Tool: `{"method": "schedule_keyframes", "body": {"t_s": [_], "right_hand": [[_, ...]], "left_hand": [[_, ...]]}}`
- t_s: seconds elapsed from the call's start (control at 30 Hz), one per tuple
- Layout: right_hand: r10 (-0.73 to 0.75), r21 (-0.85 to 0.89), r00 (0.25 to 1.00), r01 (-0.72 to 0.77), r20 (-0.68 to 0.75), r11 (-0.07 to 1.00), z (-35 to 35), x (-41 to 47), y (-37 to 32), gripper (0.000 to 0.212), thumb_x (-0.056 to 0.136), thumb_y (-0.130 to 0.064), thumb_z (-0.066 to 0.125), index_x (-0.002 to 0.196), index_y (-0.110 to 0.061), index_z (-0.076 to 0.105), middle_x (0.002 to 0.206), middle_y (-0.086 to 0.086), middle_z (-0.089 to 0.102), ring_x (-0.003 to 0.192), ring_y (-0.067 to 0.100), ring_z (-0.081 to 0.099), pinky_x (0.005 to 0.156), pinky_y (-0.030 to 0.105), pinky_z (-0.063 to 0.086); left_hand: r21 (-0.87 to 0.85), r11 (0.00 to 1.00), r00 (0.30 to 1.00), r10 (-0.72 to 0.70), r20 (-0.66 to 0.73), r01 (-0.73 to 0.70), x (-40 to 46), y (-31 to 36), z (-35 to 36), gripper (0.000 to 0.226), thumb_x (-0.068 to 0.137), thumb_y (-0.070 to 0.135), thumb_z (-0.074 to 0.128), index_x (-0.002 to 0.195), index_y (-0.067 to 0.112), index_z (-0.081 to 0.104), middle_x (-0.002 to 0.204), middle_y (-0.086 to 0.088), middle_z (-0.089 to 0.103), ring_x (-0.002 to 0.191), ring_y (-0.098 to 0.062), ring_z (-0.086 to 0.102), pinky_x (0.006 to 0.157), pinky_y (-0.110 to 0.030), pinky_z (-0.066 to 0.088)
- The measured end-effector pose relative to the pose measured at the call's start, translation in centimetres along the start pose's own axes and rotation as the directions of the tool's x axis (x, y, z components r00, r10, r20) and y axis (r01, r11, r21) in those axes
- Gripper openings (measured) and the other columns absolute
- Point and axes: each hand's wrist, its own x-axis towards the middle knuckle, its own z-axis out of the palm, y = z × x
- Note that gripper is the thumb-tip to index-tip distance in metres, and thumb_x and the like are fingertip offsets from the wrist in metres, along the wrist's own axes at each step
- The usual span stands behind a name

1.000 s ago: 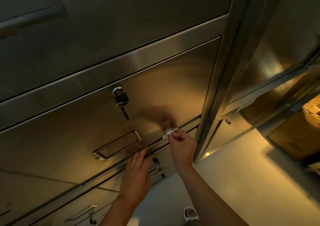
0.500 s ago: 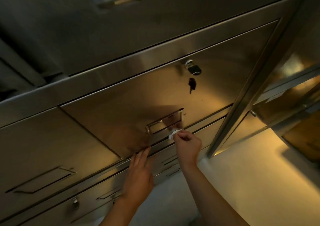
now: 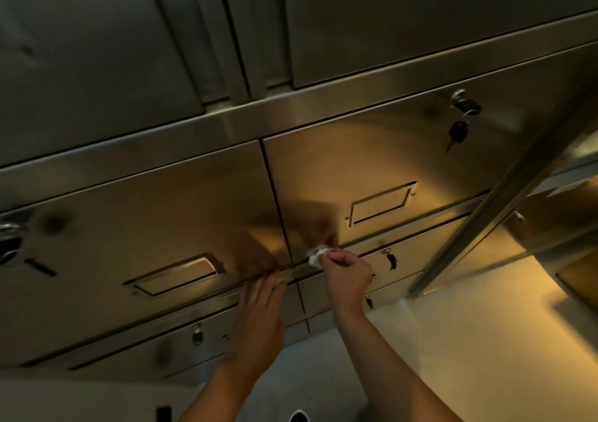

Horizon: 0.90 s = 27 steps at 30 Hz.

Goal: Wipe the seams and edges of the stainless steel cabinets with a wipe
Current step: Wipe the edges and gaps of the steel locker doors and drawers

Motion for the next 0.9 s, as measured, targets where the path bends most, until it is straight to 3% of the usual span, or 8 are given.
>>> {"method": "schedule_keyframes", "body": {"t_s": [0.17, 0.37, 0.67, 0.9], "right_hand": [[0.034, -0.011, 0.999, -0.033, 0.03, 0.999, 1.7, -1.7, 1.0, 0.012, 0.073, 0.006, 0.083, 0.074, -0.003, 0.077, 0.074, 0.002, 0.076, 0.071, 0.004, 0.07, 0.067, 0.011, 0.052], [0.061, 0.004, 0.995, -0.062, 0.078, 0.998, 2.4, -2.8, 0.9, 0.011, 0.075, 0.006, 0.083, 0.076, -0.003, 0.078, 0.074, 0.003, 0.075, 0.067, 0.0, 0.07, 0.063, 0.007, 0.049], [0.116, 0.008, 0.986, -0.118, 0.117, 0.993, 0.8, -1.1, 0.0, 0.014, 0.076, 0.005, 0.083, 0.077, -0.008, 0.078, 0.074, 0.002, 0.075, 0.065, -0.001, 0.068, 0.06, 0.005, 0.048], [0.154, 0.042, 0.987, -0.157, 0.054, 0.987, -3.3, 4.3, -1.2, 0.02, 0.075, 0.004, 0.083, 0.072, -0.014, 0.077, 0.07, -0.002, 0.074, 0.07, 0.008, 0.068, 0.062, 0.009, 0.049]], "left_hand": [[0.004, 0.999, 0.999, -0.039, 0.025, 0.038, -1.6, -1.5, -0.5, 0.083, 0.067, 0.005, 0.079, 0.146, 0.014, 0.053, 0.157, -0.005, 0.043, 0.145, -0.023, 0.033, 0.118, -0.055, 0.036], [-0.025, 0.998, 0.998, -0.06, 0.026, 0.061, -2.5, -1.8, -0.6, 0.076, 0.07, 0.006, 0.075, 0.143, 0.017, 0.054, 0.159, -0.004, 0.038, 0.148, -0.023, 0.032, 0.12, -0.052, 0.034], [-0.083, 0.996, 0.997, -0.026, -0.071, 0.02, -0.3, 0.9, -0.6, 0.075, 0.071, -0.004, 0.069, 0.143, 0.014, 0.055, 0.154, -0.009, 0.047, 0.143, -0.027, 0.037, 0.116, -0.053, 0.041], [-0.067, 0.997, 0.999, 0.026, -0.025, -0.028, 3.5, 5.1, 1.5, 0.067, 0.069, 0.0, 0.075, 0.134, 0.011, 0.061, 0.15, -0.011, 0.051, 0.14, -0.029, 0.042, 0.112, -0.055, 0.045]]}}
